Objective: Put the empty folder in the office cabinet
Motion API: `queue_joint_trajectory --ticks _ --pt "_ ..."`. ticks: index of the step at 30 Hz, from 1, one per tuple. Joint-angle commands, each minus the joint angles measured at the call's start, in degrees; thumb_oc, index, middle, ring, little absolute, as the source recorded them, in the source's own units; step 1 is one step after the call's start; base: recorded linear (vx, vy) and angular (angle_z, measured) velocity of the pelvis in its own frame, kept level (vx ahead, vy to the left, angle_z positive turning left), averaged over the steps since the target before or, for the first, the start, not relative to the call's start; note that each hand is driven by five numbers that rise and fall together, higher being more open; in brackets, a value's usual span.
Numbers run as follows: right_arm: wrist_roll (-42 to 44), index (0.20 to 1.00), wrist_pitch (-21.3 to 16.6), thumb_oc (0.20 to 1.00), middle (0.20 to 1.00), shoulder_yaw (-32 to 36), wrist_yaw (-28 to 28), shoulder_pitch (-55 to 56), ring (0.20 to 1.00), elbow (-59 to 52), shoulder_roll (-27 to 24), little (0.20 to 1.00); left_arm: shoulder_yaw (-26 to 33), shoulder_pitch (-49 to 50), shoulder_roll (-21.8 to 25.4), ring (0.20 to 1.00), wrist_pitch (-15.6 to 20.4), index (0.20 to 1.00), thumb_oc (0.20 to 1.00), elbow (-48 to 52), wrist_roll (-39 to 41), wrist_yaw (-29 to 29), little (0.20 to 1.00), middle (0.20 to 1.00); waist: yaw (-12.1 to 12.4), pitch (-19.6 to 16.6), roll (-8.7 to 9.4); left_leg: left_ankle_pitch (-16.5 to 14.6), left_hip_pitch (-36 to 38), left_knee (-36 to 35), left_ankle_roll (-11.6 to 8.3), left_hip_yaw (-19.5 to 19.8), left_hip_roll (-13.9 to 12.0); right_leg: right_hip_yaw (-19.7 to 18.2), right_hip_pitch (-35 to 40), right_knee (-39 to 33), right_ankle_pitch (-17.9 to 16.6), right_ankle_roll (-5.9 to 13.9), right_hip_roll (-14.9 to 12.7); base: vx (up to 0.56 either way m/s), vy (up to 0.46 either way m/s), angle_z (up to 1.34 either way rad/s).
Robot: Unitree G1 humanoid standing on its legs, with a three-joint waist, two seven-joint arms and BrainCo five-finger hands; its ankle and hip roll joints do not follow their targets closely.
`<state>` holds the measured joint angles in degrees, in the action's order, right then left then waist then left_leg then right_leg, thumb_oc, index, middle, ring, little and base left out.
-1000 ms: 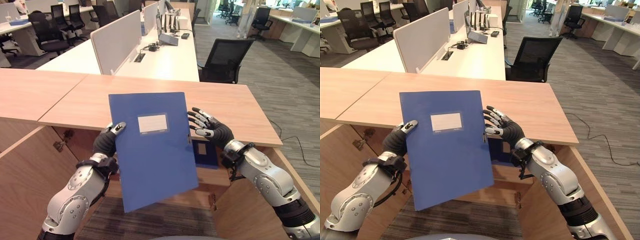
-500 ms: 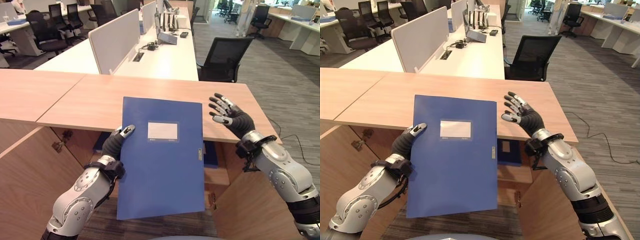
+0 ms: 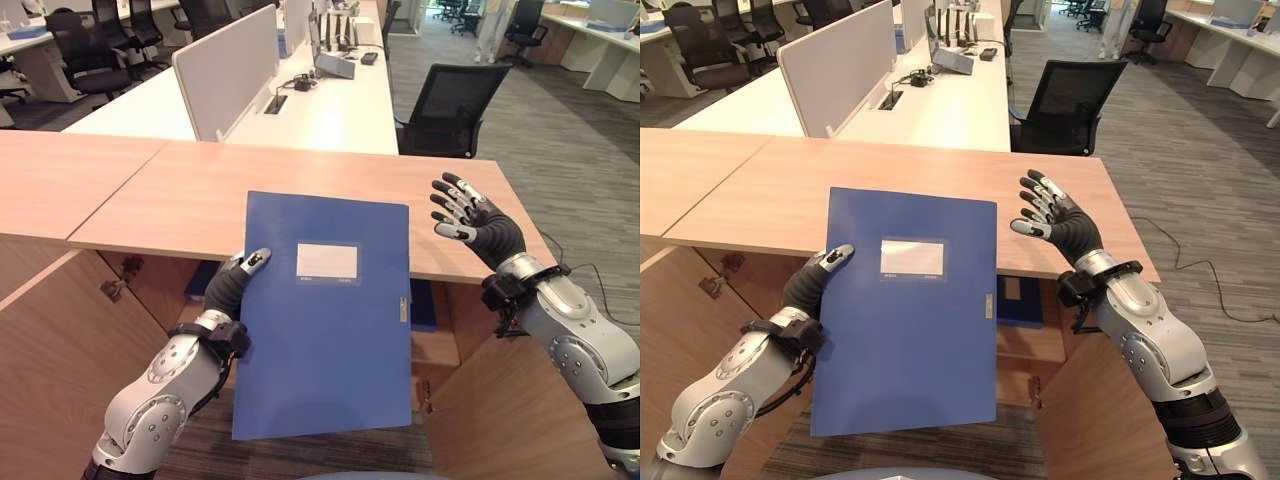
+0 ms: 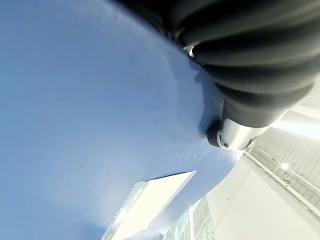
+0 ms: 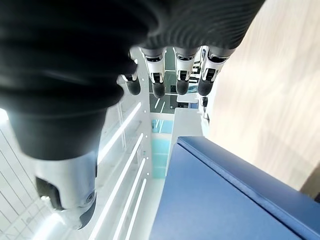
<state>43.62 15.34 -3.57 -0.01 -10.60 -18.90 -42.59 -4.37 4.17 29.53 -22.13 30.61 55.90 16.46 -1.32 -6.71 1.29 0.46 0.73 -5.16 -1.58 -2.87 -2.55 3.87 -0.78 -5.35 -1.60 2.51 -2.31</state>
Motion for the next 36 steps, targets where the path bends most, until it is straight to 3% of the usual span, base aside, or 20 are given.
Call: queue_joint_trajectory --ticks 1,16,21,32,36 --pt "-1.3 1.000 -2.1 1.000 1.000 3.6 0.4 0.9 1.000 -2.1 -1.1 1.000 2.2 -4.2 0.0 0.200 4.0 0.200 0.200 2.7 1.5 -1.7 0.200 0.200 -0.4 -4.0 1.34 -5.8 2.5 0.2 1.75 1.8 0.6 1.7 0.0 0.4 3.6 -1.09 1.2 0.00 0.000 0.00" --pt "-4.7 1.000 2.8 1.000 1.000 -1.9 8.0 5.0 1.000 4.1 -1.1 1.000 5.4 -9.3 2.3 0.200 8.9 0.200 0.200 4.1 -2.5 0.0 0.200 0.200 -0.2 -3.8 1.36 -5.7 2.8 0.2 1.67 1.7 0.6 1.4 0.1 0.4 3.6 -1.14 1.3 0.00 0.000 0.00" --pt "-5.2 1.000 3.2 1.000 1.000 -3.2 9.2 4.5 1.000 5.4 -0.9 1.000 5.6 -10.9 1.7 0.200 9.7 0.200 0.200 4.1 -3.2 0.1 0.200 0.200 -0.3 -3.6 1.41 -5.6 2.8 0.2 1.67 1.6 0.6 1.3 0.1 0.4 3.5 -1.17 1.3 0.00 0.000 0.00" --pt "-2.9 1.000 3.5 1.000 1.000 -12.9 13.0 -1.9 1.000 7.4 2.8 1.000 2.9 -14.8 -0.3 0.200 10.1 0.200 0.200 1.2 -5.3 -0.9 0.200 0.200 -0.2 -3.5 1.47 -5.7 3.0 0.2 1.58 1.1 0.5 1.0 0.2 0.4 3.4 -1.28 1.4 0.00 -0.001 -0.02" --pt "2.9 1.000 2.3 1.000 1.000 -17.0 20.1 -4.9 1.000 5.5 5.4 1.000 2.5 -16.0 -0.5 0.200 10.2 0.200 0.200 -0.7 -5.8 -2.3 0.200 0.200 0.0 -3.4 1.44 -5.8 3.2 0.2 1.41 1.0 0.4 1.1 0.2 0.4 3.6 -1.32 1.5 0.00 -0.003 -0.05"
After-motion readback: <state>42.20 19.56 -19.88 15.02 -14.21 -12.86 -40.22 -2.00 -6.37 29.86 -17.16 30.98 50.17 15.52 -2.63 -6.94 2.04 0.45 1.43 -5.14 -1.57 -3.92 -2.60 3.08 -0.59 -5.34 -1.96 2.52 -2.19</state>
